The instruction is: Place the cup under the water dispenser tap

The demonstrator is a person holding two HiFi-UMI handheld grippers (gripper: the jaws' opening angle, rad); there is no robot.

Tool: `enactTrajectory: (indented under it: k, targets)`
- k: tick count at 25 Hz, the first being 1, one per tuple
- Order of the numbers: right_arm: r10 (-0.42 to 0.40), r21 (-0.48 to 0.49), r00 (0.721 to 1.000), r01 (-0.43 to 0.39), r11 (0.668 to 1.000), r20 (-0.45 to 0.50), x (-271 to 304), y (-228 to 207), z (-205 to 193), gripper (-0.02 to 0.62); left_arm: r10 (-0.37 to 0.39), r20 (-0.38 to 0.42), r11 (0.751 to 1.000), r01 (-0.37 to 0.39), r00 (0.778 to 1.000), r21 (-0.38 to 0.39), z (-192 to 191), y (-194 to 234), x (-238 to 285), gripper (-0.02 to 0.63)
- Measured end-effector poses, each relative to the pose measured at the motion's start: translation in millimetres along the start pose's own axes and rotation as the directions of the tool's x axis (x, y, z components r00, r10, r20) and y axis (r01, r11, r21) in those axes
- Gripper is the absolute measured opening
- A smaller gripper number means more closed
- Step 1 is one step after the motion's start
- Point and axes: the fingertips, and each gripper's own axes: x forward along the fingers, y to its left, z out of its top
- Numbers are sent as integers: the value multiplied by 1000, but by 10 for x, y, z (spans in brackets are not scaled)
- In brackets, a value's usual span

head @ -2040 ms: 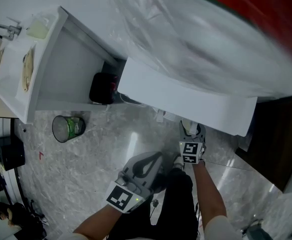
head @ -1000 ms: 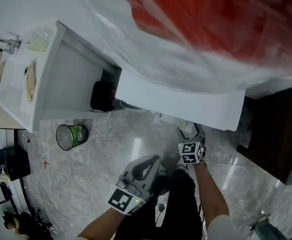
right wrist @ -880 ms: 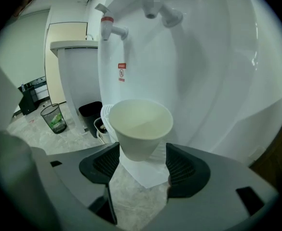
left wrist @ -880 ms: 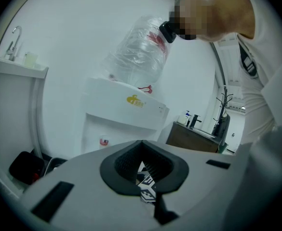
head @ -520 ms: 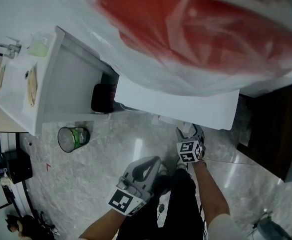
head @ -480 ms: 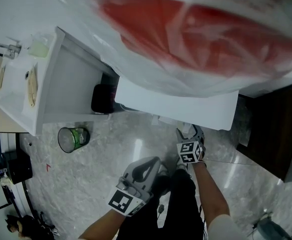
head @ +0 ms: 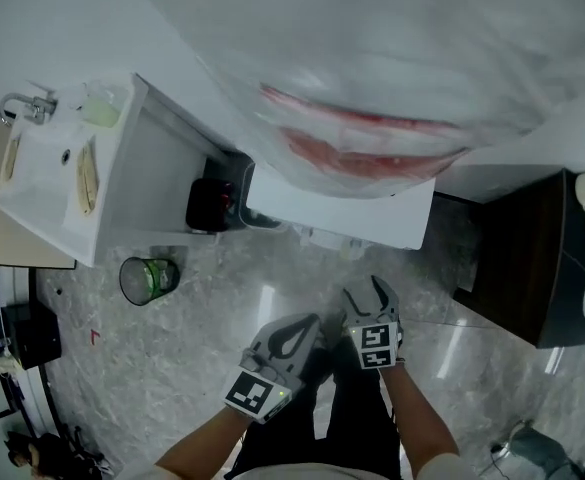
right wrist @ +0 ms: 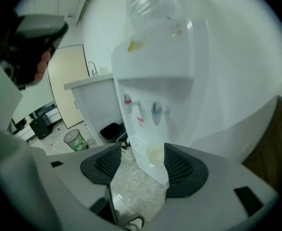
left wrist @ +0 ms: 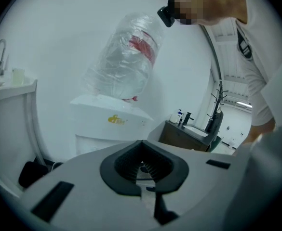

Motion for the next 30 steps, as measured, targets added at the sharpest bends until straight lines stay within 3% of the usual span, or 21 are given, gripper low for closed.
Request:
enactTrajectory:
  k: [2,4,6,13,21,30]
  targets:
    - [10,16,998,-11,1000,55,-413,95,445,257,-10,-17,1000,11,1000,29,169,-139,-87,3]
    - [8,21,993,-10,1000,118,-824,177,917,158,-13,-32,998,15,999,60,351,-278,-173,3]
    - [11,29,984,-17,999,178,-1231,274,1359,113,-9,-37,997,12,999,74,562,-438,-272,3]
    - [16,39,946,-30,999,324,-2457,533,2430,26,15,14,998,-16,1000,68,1295,-934,-691,3]
    - [24,35,924,-40,999,383,-3159,808,2775,17,6,93,997,-12,996,71,1817,-1257,-1001,3]
    - [6,34,914,-22,999,406,-3308,804,2846,15,-21,122,993,6,992,121,1964,-1389,-1061,3]
